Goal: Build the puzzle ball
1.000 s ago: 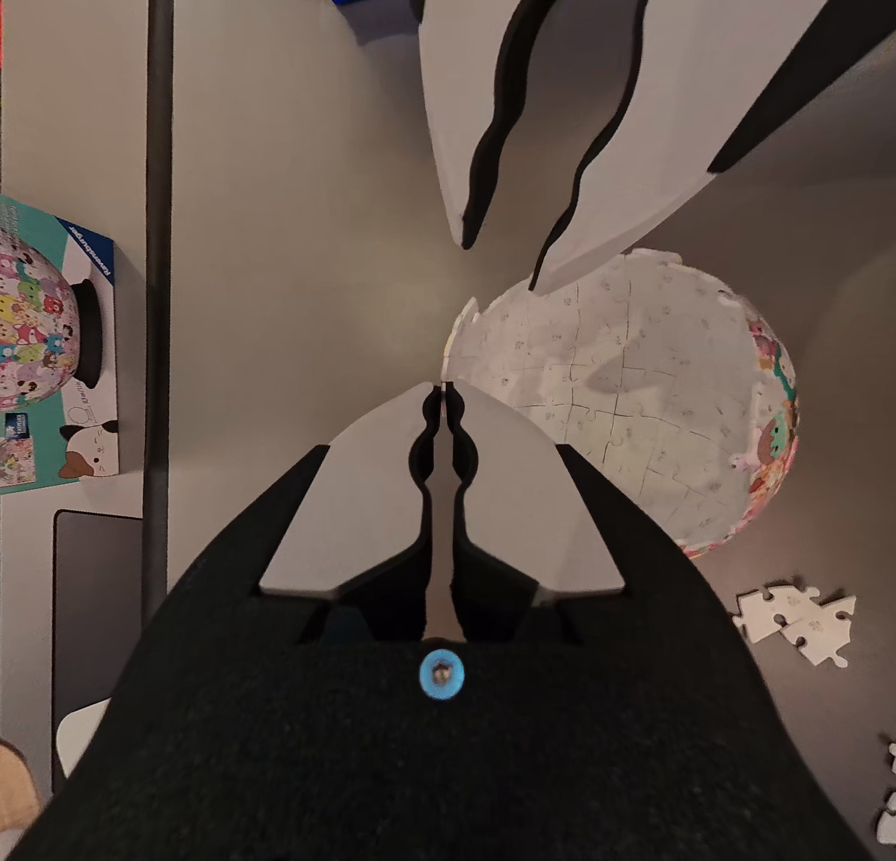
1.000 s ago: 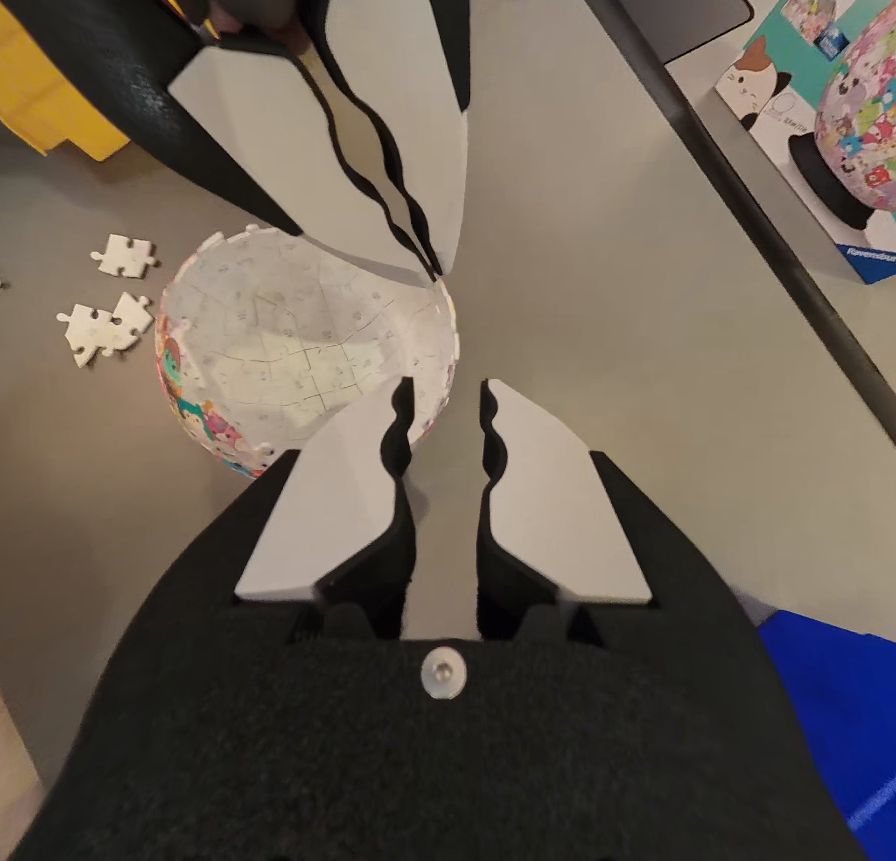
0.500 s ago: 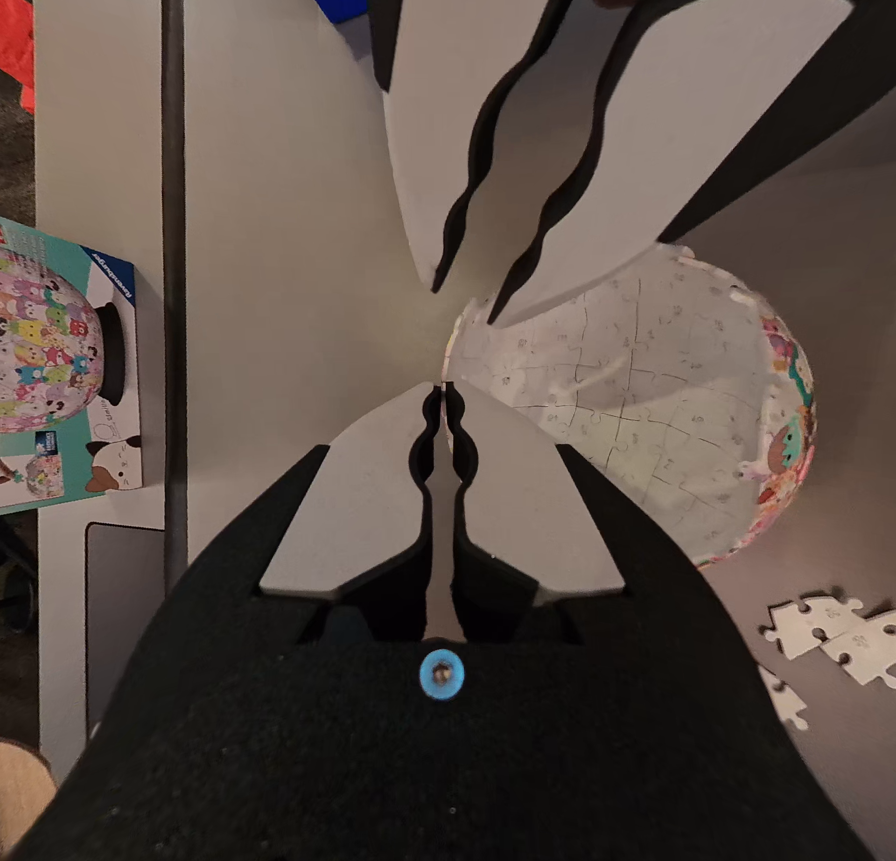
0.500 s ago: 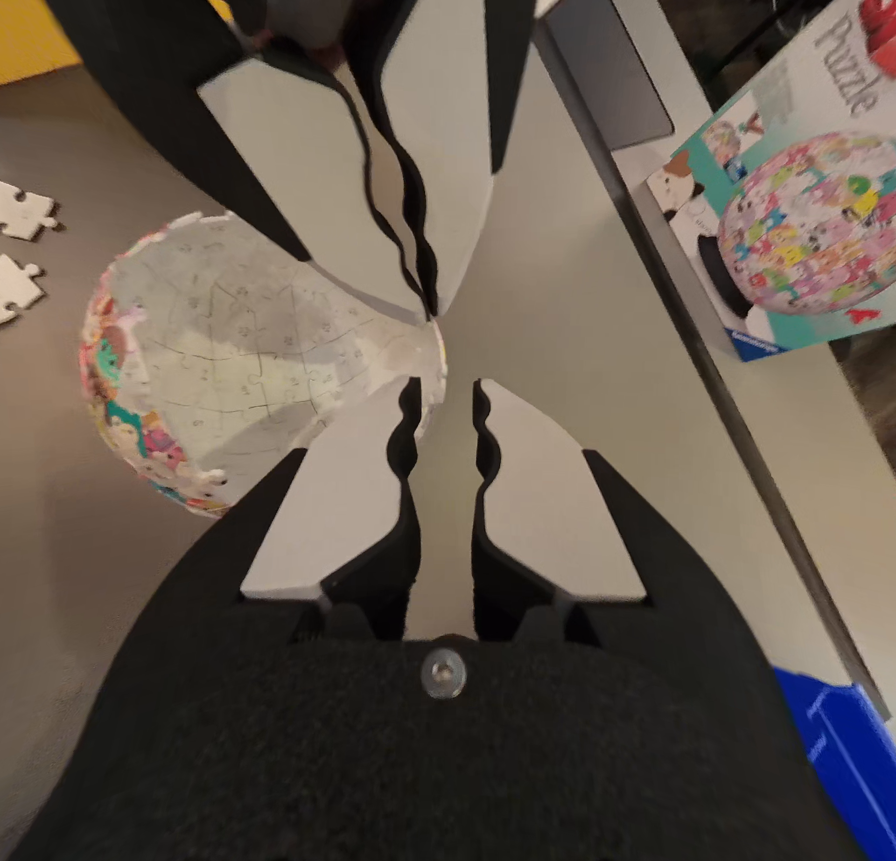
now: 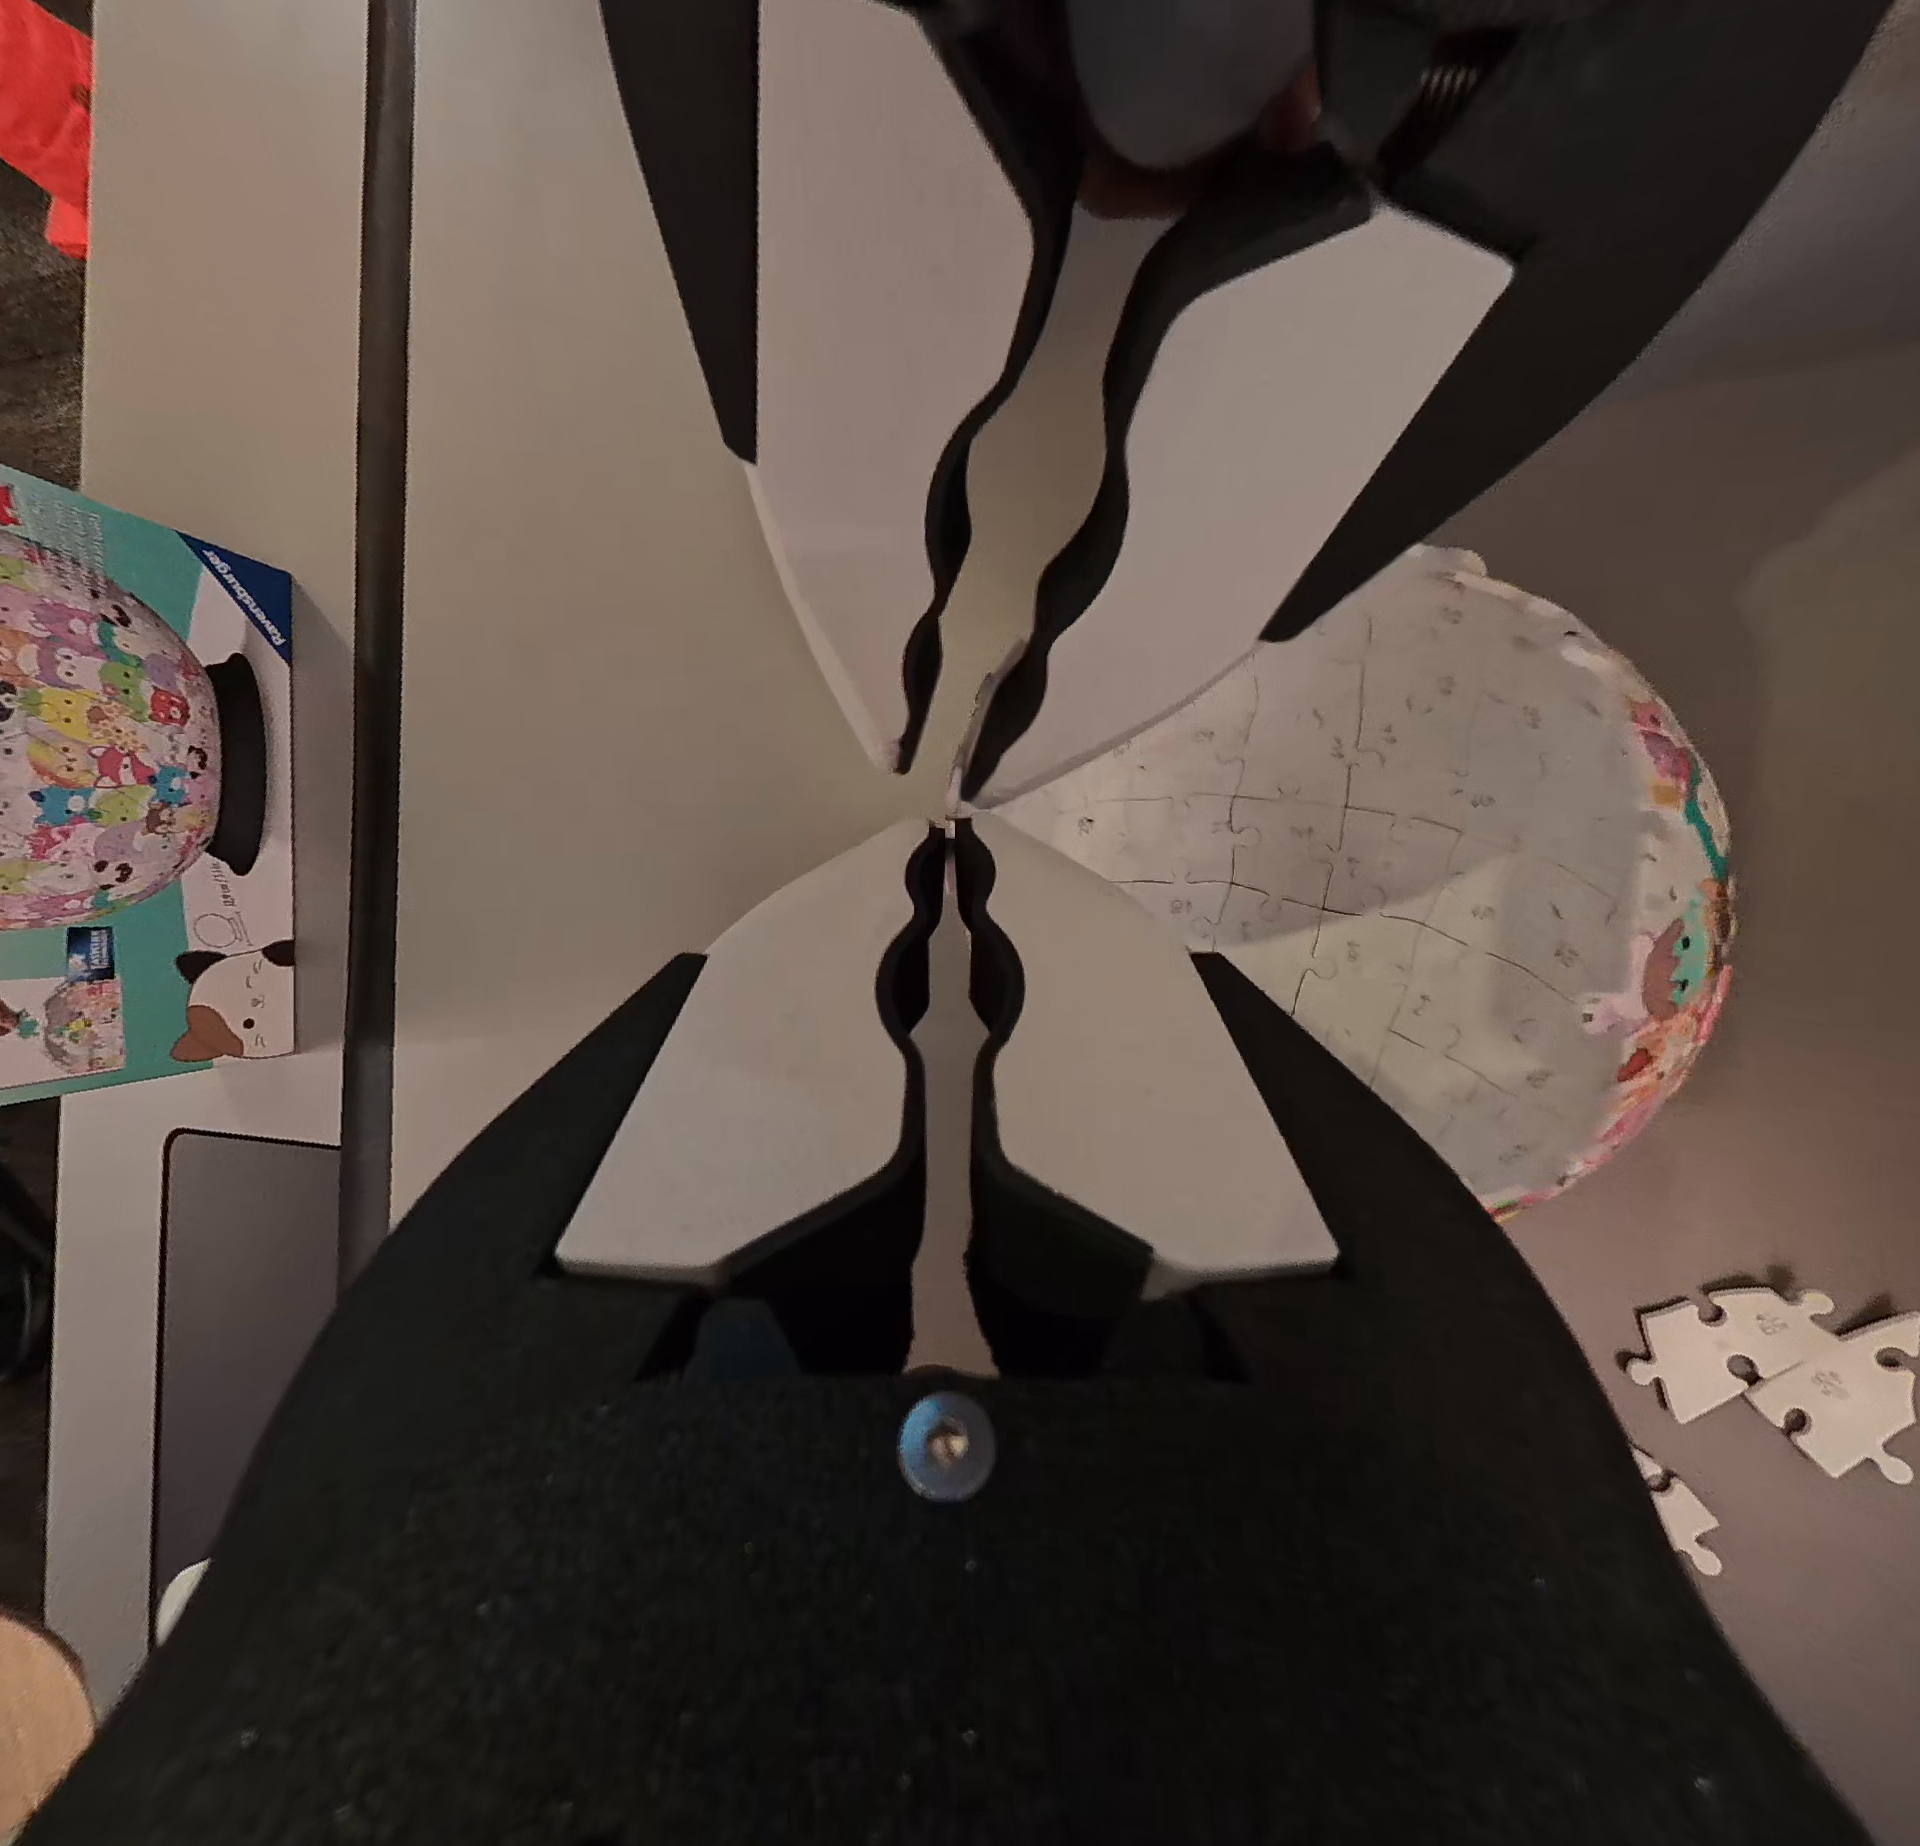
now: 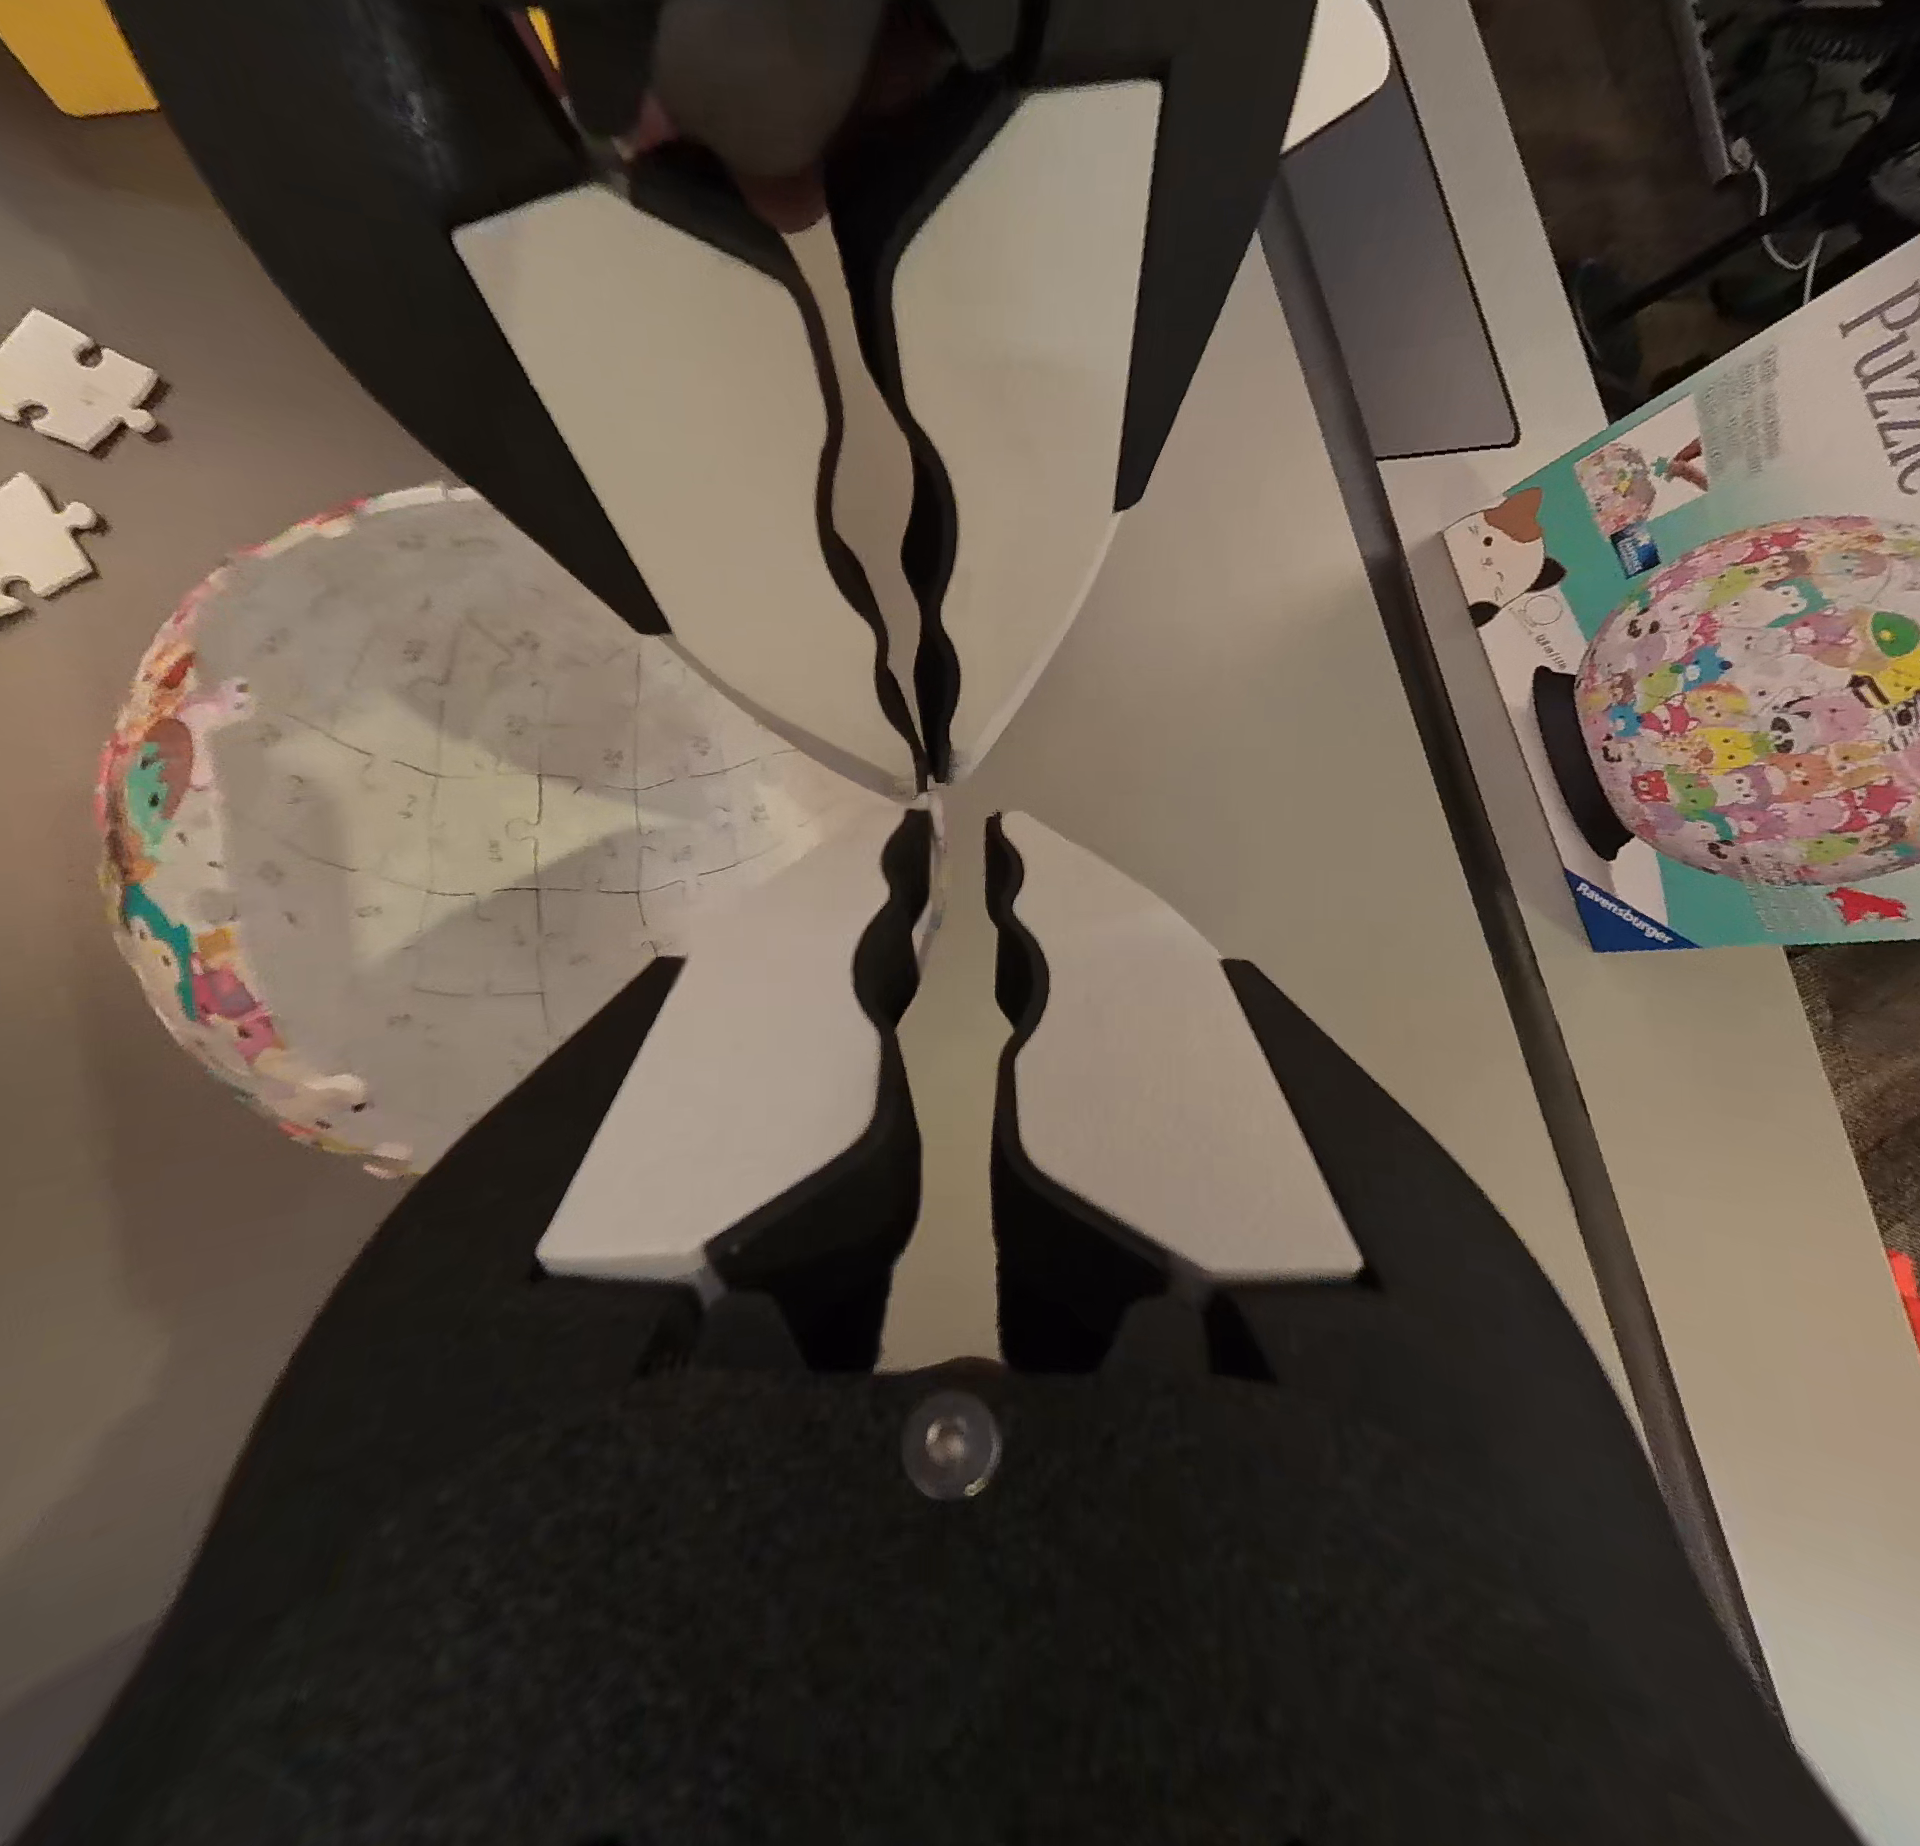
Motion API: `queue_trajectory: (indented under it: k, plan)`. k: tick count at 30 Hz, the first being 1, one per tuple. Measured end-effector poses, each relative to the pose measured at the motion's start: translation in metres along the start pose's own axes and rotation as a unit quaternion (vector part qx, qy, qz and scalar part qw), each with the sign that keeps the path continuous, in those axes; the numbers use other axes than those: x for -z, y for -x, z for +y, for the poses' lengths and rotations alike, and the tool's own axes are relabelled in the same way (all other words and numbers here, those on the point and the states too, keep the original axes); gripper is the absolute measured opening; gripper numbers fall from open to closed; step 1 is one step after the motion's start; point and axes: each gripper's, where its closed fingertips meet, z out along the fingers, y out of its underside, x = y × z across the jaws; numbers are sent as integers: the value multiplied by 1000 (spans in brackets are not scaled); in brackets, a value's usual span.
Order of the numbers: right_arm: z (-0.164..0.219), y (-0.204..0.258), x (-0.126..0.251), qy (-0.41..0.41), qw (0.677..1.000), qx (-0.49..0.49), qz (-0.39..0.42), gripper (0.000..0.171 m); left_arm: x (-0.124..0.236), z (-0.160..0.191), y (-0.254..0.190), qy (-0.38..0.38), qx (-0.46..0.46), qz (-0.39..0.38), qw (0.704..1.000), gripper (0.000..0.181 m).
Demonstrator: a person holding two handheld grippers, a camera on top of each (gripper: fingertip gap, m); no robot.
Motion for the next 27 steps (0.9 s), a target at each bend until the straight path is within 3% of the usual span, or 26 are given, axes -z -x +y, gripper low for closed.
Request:
queue_trajectory:
  k: [27]
  plan:
    - [1,3,-1,4,1000,21,-12,2,1,1,-1,-16,25,24,999,6]
